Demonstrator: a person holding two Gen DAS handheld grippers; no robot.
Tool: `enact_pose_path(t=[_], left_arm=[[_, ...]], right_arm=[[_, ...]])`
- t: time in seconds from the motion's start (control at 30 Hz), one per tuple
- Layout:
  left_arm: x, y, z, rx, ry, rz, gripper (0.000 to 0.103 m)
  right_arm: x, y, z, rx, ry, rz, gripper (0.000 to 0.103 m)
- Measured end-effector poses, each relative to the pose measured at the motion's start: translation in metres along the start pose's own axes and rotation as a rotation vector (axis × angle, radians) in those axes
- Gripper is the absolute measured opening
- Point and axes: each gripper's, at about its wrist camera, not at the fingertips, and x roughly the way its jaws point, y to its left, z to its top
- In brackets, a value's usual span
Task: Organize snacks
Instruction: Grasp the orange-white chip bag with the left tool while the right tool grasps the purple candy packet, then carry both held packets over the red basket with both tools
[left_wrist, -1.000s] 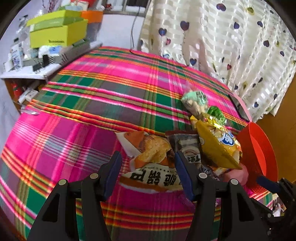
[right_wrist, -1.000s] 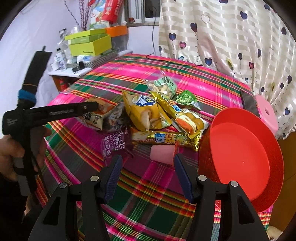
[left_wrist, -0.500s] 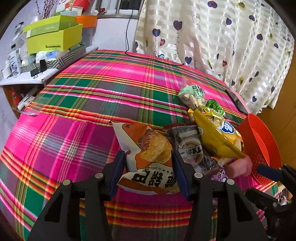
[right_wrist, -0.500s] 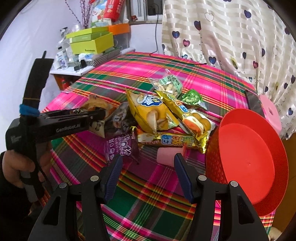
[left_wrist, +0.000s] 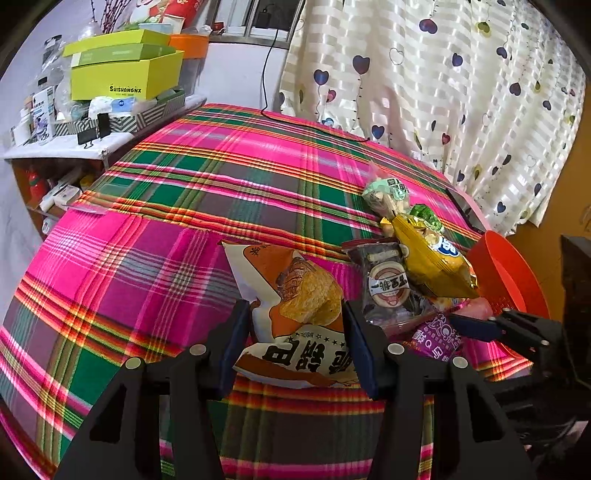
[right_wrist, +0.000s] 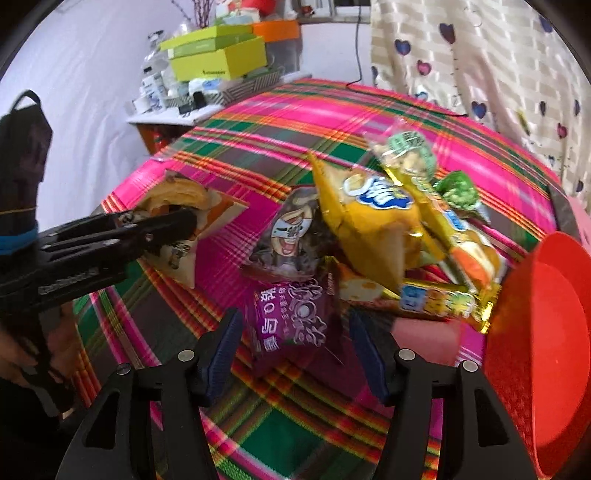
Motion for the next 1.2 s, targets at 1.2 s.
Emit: enact_pose_path(t=[1.2], left_arm=[[-0.037, -0.136, 0.011, 0.256, -0.063, -0.172, 0.052]], right_arm=[[-0.131, -0.057, -0.044, 0.124, -0.275, -0.197, 0.046]])
